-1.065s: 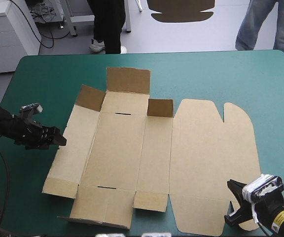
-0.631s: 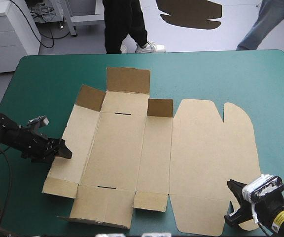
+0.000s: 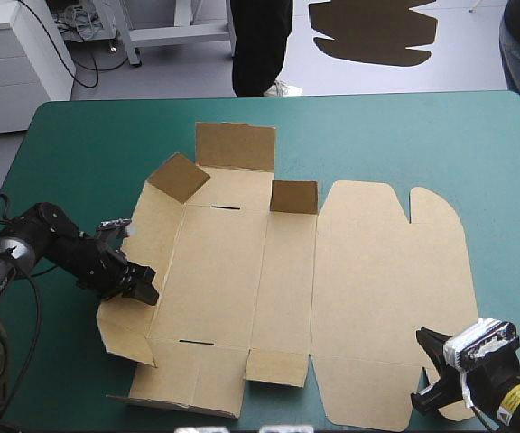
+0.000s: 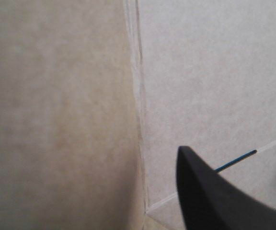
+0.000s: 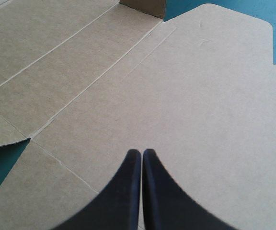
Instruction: Fold the box
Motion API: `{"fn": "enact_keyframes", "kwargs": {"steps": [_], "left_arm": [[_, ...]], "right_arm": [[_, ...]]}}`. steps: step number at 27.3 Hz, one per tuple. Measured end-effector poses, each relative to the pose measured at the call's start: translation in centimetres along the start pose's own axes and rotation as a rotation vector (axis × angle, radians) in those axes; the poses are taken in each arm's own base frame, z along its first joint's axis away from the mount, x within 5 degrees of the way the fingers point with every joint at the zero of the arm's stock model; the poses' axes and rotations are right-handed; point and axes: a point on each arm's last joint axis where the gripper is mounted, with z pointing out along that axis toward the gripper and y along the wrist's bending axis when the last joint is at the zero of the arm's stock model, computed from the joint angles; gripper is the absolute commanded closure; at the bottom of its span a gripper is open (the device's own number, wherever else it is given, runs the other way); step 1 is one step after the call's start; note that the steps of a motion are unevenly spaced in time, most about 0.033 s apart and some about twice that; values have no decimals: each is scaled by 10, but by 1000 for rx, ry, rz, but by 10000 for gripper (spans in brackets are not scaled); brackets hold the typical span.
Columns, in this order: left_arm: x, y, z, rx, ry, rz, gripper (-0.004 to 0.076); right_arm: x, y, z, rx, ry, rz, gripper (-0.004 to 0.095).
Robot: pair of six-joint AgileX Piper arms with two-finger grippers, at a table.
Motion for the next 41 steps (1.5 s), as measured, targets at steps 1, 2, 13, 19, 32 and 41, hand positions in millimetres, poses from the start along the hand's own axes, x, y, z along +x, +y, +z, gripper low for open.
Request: {"fn": "enact_keyframes", "kwargs": {"steps": [1,2,13,19,32,41], "left_arm": [[-1,0,-1,0,-2,2,727],[-2,-1,-3,0,-9,12,730],[-35,-21,-45,-283,-61,159,732],[-47,-57,-46,-402,-52,336,732],[-67,-133,-47,-695,-153,782,732],[-68,-177,-39,-771,-232,1070,732]], "right_arm": [[0,0,0,0,0,0,920],[0,0,0,0,0,0,920],[0,0,0,0,0,0,920],[0,0,0,0,0,0,920],[0,0,0,0,0,0,920],[0,0,0,0,0,0,920]]}}
